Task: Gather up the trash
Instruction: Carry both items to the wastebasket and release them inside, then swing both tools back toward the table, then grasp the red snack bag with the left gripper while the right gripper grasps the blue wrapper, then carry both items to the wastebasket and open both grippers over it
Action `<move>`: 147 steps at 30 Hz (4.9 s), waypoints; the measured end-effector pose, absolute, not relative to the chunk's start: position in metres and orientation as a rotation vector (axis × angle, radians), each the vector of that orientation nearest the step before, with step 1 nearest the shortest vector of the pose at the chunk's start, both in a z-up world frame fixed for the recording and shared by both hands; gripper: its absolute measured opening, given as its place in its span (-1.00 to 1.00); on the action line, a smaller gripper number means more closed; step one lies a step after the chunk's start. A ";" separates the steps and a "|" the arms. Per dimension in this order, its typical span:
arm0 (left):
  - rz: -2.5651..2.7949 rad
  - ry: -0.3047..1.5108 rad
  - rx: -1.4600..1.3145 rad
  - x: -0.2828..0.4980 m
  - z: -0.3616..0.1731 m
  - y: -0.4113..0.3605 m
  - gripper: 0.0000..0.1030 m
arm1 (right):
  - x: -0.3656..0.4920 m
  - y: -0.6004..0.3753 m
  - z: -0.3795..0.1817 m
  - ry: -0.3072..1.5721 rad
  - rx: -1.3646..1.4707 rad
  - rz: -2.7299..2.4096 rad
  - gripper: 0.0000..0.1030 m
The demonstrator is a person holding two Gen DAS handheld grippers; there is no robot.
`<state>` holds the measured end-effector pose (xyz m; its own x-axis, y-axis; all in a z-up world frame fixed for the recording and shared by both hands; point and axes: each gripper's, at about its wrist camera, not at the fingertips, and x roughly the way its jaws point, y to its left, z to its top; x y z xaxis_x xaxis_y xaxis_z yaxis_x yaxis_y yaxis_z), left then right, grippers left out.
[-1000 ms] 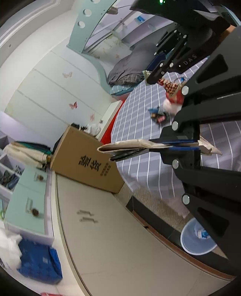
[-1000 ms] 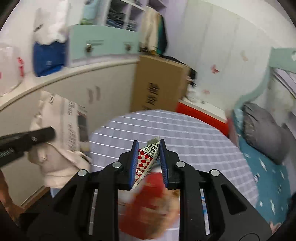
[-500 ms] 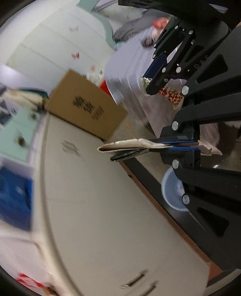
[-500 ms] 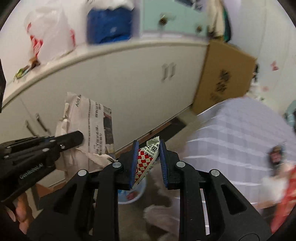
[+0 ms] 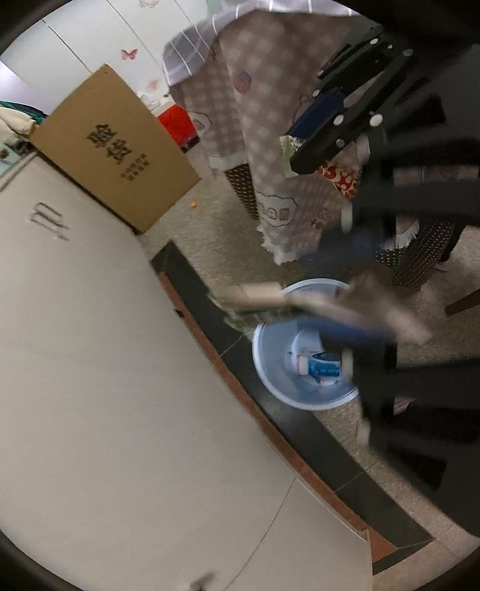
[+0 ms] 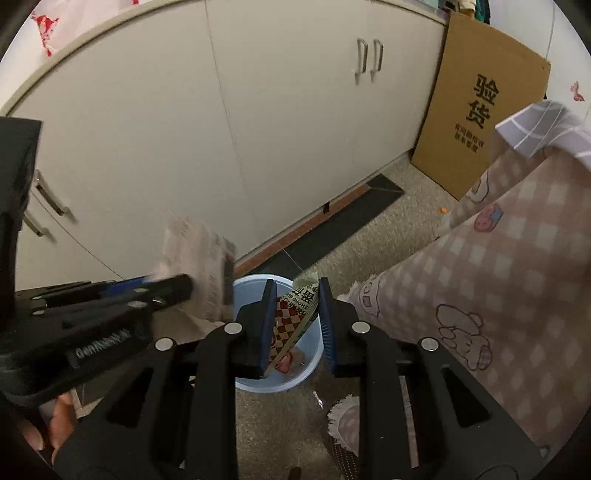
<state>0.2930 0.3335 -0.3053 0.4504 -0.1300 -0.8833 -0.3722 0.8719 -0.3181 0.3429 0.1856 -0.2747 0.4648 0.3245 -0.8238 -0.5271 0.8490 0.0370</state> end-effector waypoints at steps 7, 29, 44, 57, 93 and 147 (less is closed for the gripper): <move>0.213 1.123 -0.511 0.287 -0.317 0.333 0.07 | 0.344 0.188 -0.294 0.993 -0.221 0.533 -0.56; 0.348 1.037 -0.551 0.256 -0.290 0.371 0.21 | 0.337 0.215 -0.283 0.956 -0.158 0.587 -0.09; 0.299 0.950 -0.565 0.233 -0.231 0.352 0.21 | 0.311 0.192 -0.217 0.843 -0.145 0.575 -0.01; 0.118 0.731 -0.480 0.211 -0.094 0.244 0.22 | 0.261 0.063 -0.068 0.546 -0.031 0.473 0.03; -0.521 0.947 -0.570 0.255 -0.135 -0.055 -0.02 | 0.230 -0.269 -0.120 0.609 0.265 0.045 0.03; -0.530 0.609 -0.494 0.280 -0.049 -0.046 -0.84 | 0.298 -0.302 -0.093 0.610 0.273 0.093 -0.87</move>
<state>0.2797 -0.0457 -0.0487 0.6976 -0.5937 -0.4010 0.3148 0.7568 -0.5729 0.2984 -0.3016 -0.0926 0.8169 0.1665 -0.5522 -0.0064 0.9600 0.2800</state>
